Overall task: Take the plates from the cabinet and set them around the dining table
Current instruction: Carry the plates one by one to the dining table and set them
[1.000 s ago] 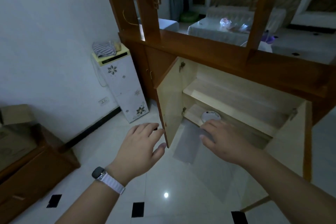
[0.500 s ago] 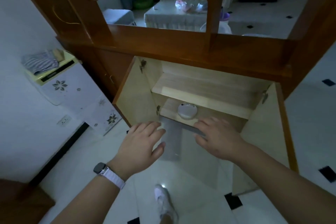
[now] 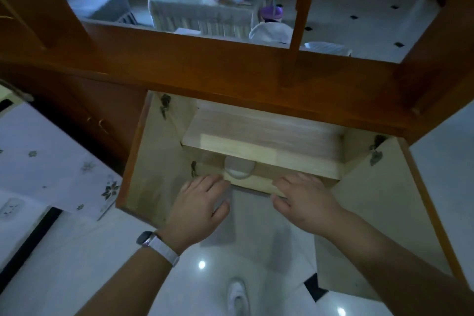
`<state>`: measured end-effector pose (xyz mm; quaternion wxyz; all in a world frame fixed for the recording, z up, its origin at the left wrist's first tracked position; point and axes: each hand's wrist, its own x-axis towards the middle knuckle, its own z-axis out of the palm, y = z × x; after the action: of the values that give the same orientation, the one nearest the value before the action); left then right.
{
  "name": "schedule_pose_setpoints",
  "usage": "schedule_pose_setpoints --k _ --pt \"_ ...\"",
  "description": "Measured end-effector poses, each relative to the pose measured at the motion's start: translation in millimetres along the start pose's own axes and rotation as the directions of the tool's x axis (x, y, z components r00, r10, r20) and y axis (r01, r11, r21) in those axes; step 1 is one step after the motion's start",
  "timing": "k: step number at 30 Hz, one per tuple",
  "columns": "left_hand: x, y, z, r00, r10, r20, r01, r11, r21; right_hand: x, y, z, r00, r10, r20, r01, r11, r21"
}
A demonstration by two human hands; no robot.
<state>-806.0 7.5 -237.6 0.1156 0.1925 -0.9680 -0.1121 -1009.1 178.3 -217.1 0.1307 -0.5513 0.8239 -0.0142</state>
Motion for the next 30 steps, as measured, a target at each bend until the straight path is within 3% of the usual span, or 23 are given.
schedule_pose_setpoints --k 8,18,30 --pt "50 -36 33 0.997 -0.073 0.015 0.075 0.987 -0.141 50 0 5 0.999 0.038 -0.005 -0.038 0.999 0.028" --pt "77 -82 86 0.974 -0.211 0.087 0.221 0.967 -0.129 136 31 45 0.998 -0.004 0.062 -0.001 0.996 0.09" --pt "107 -155 287 0.927 -0.348 0.14 0.367 0.919 -0.146 254 93 200 0.991 -0.127 0.038 0.119 0.978 0.174"
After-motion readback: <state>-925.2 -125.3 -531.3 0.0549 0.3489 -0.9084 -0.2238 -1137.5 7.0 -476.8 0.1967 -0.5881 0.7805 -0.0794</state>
